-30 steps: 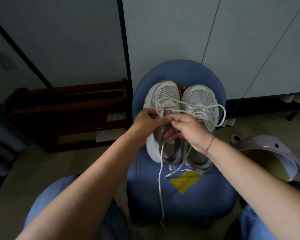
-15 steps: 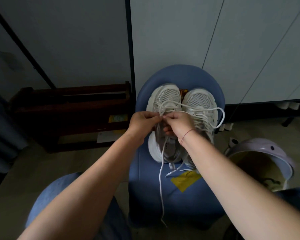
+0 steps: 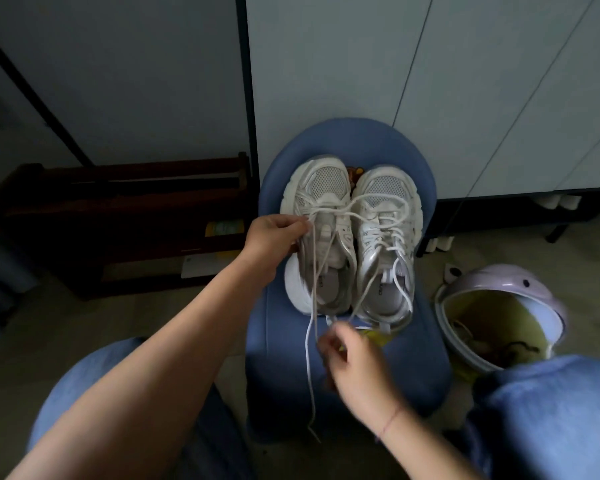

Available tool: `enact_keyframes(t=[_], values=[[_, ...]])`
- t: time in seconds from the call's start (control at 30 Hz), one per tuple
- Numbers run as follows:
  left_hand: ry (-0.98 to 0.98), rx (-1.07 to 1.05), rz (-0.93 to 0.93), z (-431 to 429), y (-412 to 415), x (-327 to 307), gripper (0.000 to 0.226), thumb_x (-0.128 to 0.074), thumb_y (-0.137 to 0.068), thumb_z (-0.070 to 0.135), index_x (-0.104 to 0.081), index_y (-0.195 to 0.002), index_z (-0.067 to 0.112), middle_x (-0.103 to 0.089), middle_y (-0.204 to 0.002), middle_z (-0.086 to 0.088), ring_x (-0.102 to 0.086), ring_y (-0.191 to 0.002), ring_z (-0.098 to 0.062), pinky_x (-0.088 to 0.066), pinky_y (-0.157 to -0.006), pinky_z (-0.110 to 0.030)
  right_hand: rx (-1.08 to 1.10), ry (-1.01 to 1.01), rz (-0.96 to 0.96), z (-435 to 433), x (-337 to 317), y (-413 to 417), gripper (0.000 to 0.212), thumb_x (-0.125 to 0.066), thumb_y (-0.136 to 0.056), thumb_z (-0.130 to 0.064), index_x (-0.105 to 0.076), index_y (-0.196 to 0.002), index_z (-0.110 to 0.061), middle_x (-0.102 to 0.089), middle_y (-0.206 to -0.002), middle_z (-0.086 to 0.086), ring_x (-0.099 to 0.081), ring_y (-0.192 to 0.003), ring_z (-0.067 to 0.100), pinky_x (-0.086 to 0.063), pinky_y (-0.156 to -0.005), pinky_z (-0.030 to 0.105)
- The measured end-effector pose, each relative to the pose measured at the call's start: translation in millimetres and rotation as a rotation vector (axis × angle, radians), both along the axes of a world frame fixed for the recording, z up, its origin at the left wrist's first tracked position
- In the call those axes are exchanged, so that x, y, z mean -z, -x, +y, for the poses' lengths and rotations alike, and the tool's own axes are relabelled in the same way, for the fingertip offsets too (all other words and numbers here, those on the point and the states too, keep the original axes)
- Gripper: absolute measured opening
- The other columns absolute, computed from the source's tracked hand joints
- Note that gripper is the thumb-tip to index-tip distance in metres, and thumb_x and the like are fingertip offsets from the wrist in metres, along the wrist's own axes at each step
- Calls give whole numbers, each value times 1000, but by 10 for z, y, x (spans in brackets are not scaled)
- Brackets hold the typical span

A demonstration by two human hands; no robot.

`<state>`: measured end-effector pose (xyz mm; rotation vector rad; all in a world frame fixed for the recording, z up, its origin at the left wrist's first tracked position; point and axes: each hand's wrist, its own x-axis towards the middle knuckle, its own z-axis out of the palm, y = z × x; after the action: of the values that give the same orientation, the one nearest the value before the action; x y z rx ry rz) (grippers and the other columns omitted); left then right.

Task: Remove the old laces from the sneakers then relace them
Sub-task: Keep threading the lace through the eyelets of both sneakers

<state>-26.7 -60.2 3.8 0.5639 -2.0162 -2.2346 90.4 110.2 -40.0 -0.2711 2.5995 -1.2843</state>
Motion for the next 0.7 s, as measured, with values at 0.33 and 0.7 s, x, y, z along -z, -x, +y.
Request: enact_keyframes(t=[0.33, 0.7], values=[[-14, 4, -11, 4, 19, 18, 5, -70, -88, 7, -72, -92, 5, -71, -88, -9, -67, -79, -19, -57, -82, -34, 190, 143, 168, -86, -319, 575, 29, -58, -93, -27, -64, -120, -18, -70, -105, -2, -64, -89, 6, -50, -89, 26], [-17, 16, -13, -13, 16, -9, 7, -70, -88, 7, -71, -95, 5, -71, -86, -7, -68, -74, -15, -58, -68, -24, 204, 355, -75, -513, -363, 1045, 23, -50, -96, -12, -60, -76, -13, -52, -50, 2, -43, -29, 6, -35, -36, 17]])
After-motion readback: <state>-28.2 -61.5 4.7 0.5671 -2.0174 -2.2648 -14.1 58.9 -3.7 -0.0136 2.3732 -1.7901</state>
